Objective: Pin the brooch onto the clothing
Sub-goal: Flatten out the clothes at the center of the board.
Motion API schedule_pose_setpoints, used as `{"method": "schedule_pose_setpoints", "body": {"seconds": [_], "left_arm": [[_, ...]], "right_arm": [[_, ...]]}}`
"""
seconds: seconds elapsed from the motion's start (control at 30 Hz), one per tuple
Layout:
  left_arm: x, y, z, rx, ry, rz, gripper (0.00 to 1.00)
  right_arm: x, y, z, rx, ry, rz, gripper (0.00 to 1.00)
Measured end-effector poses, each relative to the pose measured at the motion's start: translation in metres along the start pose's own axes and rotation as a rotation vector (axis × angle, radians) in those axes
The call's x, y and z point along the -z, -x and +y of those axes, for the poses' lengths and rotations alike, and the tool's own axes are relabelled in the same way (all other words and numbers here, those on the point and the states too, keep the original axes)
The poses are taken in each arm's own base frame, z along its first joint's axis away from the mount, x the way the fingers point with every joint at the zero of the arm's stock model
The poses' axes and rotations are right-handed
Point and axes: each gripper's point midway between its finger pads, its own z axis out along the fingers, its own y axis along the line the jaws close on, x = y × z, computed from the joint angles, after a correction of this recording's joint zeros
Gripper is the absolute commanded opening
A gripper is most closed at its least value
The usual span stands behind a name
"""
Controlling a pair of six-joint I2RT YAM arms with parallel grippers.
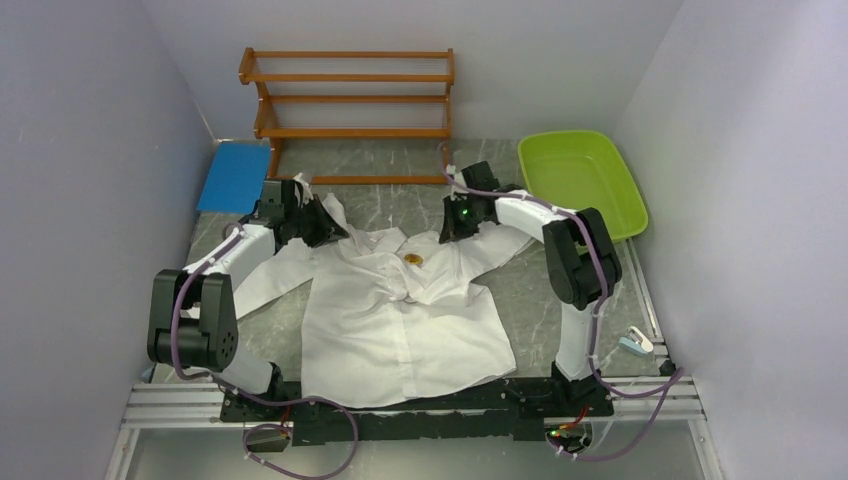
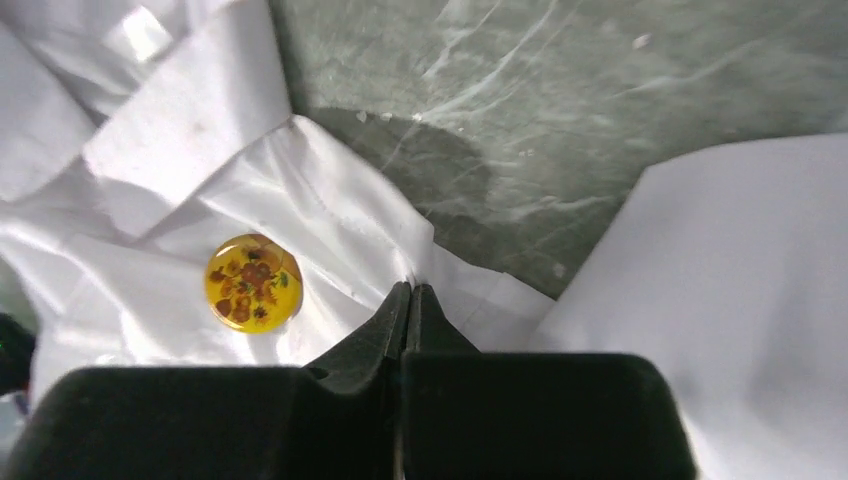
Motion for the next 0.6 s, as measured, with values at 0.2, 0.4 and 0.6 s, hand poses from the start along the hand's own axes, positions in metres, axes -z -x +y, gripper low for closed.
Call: {"method": "schedule_pose_setpoints", "body": {"seconds": [0.2, 0.4, 0.6], "left_arm": [[-0.004, 0.024, -0.012, -0.022, -0.020, -0.030, 0.03], [-0.011, 0.060, -0.027, -0.049, -0.056, -0.086, 0.03], [-0.032, 0.100, -0.037, -0.066, -0.089, -0.140, 0.03]], "right_arm": [[0.053, 0.053, -0.007, -0.040, 0.061, -0.193, 0.00], [0.120, 0.117, 0.003, 0.017, 0.098, -0.487, 0.00], [0.114, 0.145, -0.004, -0.005, 0.144, -0.570, 0.00]]}}
